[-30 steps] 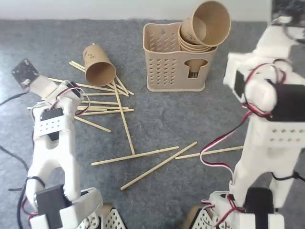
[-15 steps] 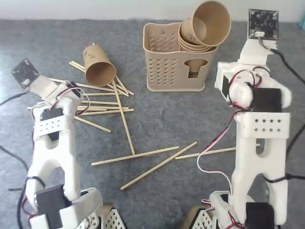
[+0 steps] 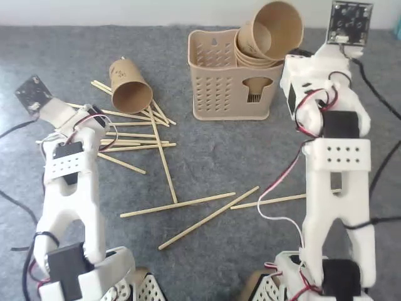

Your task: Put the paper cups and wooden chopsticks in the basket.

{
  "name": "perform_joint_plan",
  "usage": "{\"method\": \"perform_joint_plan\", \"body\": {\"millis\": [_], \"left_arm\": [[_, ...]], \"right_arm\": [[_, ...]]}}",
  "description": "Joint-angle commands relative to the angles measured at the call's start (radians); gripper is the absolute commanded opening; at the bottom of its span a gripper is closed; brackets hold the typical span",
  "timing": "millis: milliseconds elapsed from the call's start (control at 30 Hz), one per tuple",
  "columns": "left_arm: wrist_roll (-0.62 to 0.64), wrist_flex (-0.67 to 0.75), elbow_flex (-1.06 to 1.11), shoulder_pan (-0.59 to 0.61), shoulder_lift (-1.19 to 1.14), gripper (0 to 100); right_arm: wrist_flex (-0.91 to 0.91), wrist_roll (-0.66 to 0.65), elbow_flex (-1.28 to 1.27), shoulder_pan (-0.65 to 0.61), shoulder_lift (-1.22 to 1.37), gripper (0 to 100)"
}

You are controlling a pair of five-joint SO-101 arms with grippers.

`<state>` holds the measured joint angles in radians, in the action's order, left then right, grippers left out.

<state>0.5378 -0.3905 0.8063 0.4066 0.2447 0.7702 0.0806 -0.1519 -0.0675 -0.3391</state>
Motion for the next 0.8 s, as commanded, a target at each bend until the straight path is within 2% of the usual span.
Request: {"method": "perform_joint_plan", "body": {"millis": [0, 500, 633, 767], "left_arm": [[-0.012, 0.028, -0.038, -0.009, 0.005, 11], [-0.014, 0.028, -0.039, -0.009, 0.005, 11], [-0.014, 0.029, -0.039, -0.009, 0.005, 11], [-0.014, 0.029, -0.039, -0.011, 0.005, 11]], "right_arm": [[-0.09, -0.015, 0.018, -0.024, 0.016, 0.9], [-0.234, -0.015, 0.02, -0.025, 0.028, 1.1], [-0.203, -0.017, 0.021, -0.022, 0.012, 0.9], [-0.045, -0.023, 0.061, -0.013, -0.076, 0.9]]}}
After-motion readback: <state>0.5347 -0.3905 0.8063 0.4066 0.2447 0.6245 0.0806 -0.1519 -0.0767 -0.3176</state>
